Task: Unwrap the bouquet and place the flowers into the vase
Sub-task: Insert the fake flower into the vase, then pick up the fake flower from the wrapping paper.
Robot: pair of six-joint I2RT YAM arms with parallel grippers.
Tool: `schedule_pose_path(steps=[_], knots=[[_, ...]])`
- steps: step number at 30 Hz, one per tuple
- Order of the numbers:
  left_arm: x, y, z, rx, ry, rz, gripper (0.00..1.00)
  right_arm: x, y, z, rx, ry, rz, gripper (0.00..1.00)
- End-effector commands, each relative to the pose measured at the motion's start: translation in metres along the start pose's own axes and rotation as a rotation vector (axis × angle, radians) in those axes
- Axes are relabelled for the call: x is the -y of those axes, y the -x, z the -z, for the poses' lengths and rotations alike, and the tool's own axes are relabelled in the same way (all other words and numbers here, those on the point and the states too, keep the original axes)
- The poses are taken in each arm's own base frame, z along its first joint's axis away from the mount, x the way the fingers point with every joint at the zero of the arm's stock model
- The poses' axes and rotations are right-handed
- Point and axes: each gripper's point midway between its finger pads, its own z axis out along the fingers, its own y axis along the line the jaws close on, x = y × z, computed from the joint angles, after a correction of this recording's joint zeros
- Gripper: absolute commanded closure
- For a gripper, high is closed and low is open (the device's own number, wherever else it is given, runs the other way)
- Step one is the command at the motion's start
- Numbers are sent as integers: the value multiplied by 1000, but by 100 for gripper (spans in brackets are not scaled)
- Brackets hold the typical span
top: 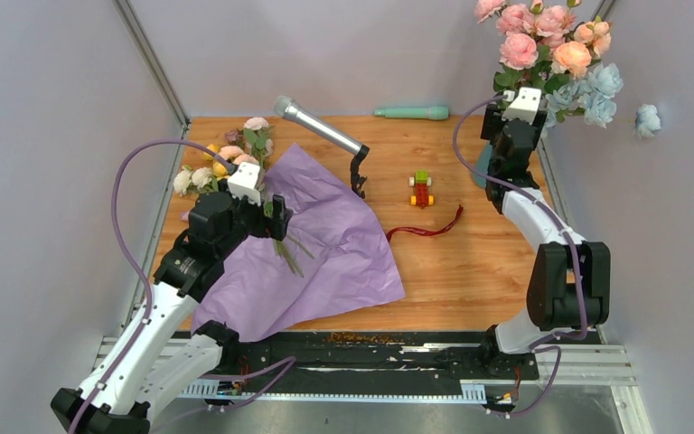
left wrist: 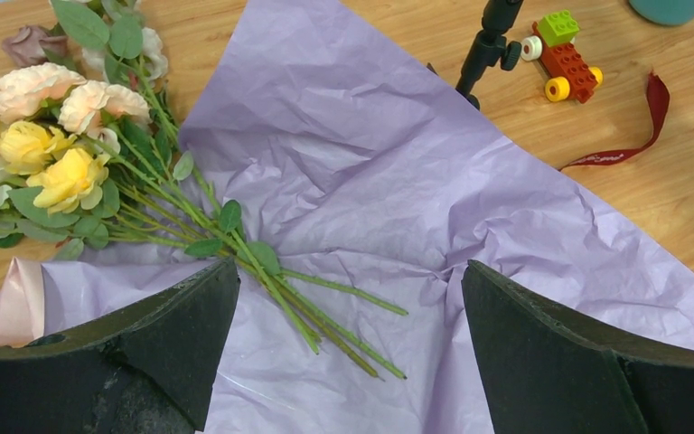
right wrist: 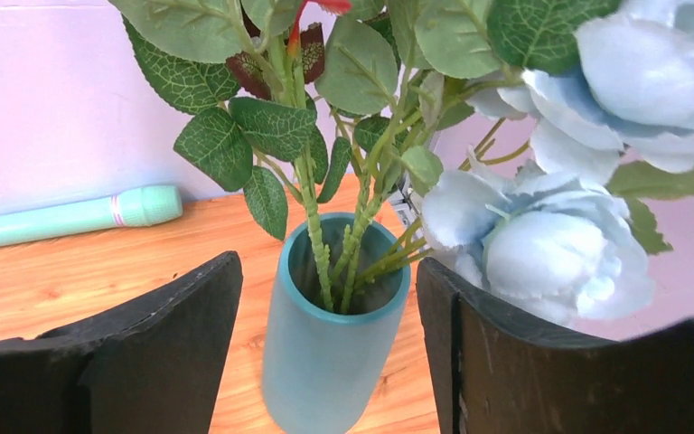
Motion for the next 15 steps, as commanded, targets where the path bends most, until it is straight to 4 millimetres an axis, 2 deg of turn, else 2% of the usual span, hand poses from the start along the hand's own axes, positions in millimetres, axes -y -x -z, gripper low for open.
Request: schedule_pose_path(steps=[1,9,15], knots=[[-1,7,4,35,4,4,0,5,18,18,40,13,-98,27],[-13,7,5,48,70,7,0,5,22,62,61,90,-235,23],[-43,1,6,9,243,11,0,2,-1,102,10,162,-335,23]])
